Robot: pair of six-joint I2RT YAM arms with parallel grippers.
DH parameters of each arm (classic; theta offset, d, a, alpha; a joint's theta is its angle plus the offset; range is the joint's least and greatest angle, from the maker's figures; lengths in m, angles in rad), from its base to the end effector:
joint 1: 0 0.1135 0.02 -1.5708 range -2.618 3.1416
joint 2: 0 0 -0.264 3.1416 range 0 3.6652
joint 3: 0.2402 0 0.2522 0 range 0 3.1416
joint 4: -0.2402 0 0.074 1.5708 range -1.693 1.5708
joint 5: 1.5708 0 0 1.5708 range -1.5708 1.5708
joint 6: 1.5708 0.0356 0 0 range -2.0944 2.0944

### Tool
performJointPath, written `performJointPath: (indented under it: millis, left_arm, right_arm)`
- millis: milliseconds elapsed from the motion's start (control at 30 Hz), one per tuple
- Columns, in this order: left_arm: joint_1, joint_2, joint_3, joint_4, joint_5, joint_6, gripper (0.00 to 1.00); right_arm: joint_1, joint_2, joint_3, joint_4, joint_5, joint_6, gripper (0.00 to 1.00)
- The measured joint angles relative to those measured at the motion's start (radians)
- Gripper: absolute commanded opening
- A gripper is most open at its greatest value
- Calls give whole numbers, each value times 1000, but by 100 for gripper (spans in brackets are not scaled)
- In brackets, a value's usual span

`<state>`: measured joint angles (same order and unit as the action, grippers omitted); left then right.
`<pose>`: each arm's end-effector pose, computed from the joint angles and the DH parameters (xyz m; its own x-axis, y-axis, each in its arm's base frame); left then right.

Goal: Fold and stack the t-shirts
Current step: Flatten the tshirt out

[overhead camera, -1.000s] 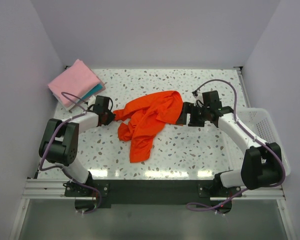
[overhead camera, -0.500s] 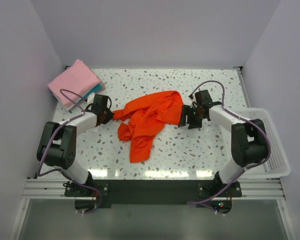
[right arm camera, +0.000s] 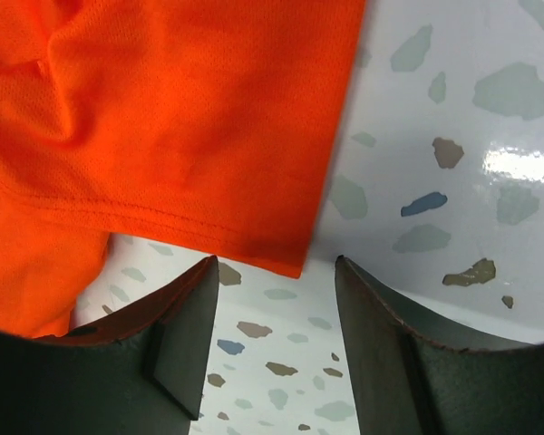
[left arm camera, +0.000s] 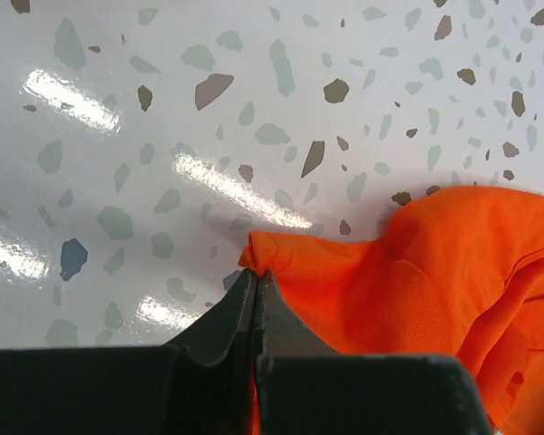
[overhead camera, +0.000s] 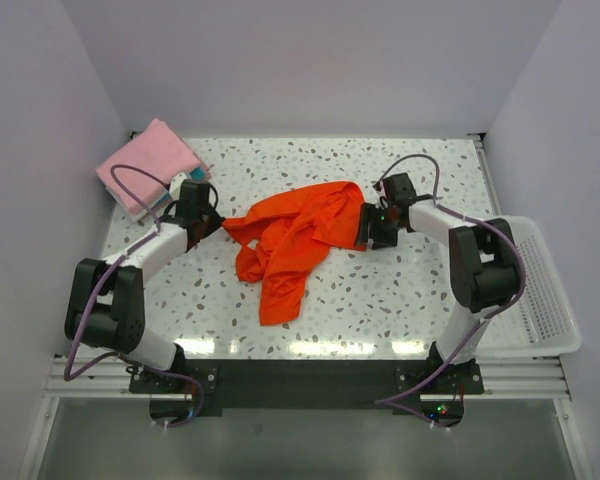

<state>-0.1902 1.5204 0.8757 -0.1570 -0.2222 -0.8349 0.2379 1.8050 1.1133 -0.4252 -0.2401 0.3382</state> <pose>0.3100 -0.0517 0.1998 -0.4988 -0.6403 -0.5842 -0.5002 0.7631 -0.4092 0.3438 0.0921 0.1627 -0.9335 0.1053 -0.3427 -0.0217 0.9376 0.3471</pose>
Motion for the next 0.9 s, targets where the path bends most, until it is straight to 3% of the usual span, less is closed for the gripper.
performJointPath:
  millis: [167,300,333,567,700,900]
  left_arm:
    - [0,-18,22,-23,-4,34,0]
    - [1,-37,32,-45,-10,47,0]
    - [2,-42,35,-48,-10,51,0]
    - [27,-51,141,-115,-24,101,0]
    - [69,-56,289,-150,-39,151,0]
    - [177,-123,447,-177,-67,211,0]
  right_arm:
    - [14,39,41,11,7,0,47]
    - [19,56,52,11,11,-1,14]
    - [20,61,53,9,11,-2,0]
    - [18,71,134,-93,46,1,0]
    - [-14,64,284,-167,72,1,0]
    - [-167,11,552,-253,76,2,0]
